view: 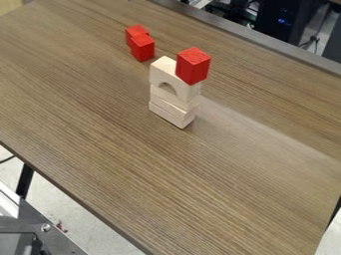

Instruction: Put the red cube on top of the 2 red cubes

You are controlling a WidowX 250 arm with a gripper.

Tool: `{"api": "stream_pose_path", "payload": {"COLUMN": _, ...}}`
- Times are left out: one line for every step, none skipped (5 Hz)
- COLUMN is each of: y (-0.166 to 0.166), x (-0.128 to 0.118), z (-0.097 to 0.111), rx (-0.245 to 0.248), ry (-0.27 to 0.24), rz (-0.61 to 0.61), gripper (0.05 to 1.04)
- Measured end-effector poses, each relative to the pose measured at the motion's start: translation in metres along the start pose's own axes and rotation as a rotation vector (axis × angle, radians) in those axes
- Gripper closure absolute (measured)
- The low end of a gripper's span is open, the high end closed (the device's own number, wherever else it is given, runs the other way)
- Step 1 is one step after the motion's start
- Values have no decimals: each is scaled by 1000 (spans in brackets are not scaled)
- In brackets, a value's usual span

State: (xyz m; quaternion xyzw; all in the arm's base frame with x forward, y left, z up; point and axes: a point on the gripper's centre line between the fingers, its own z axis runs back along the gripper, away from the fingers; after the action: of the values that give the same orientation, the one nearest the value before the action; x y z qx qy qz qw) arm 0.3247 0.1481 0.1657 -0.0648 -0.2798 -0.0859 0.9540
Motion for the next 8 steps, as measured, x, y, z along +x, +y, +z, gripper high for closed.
{"api": "stream_pose_path", "payload": {"y": -24, "x": 11, "z": 11, "rx": -50, "ry": -11, "rz": -101, "gripper": 83}}
{"api": "stream_pose_path", "payload": {"y": -59, "x": 27, "z": 14, "rx": -95, "ry": 51, "rz": -244, "gripper": 83}}
{"api": "stream_pose_path", "payload": {"y": -100, "x": 40, "z": 18, "rx": -125, "ry": 185, "rz": -362, "gripper": 83}}
{"api": "stream_pose_path", "payload": {"y": -139, "x": 37, "z": 7, "rx": -136, "ry": 259, "rz": -344, "gripper": 83}}
{"api": "stream_pose_path", "payload": {"y": -167, "x": 29, "z": 1, "rx": -86, "ry": 254, "rz": -285, "gripper": 83}}
{"api": "stream_pose_path", "payload": {"y": -176, "x": 17, "z": -12, "rx": 11, "ry": 213, "rz": -265, "gripper": 83}}
{"api": "stream_pose_path", "payload": {"y": -173, "x": 6, "z": -27, "rx": 110, "ry": 201, "rz": -305, "gripper": 83}}
{"api": "stream_pose_path", "payload": {"y": -164, "x": 0, "z": -36, "rx": 172, "ry": 187, "rz": -324, "gripper": 83}}
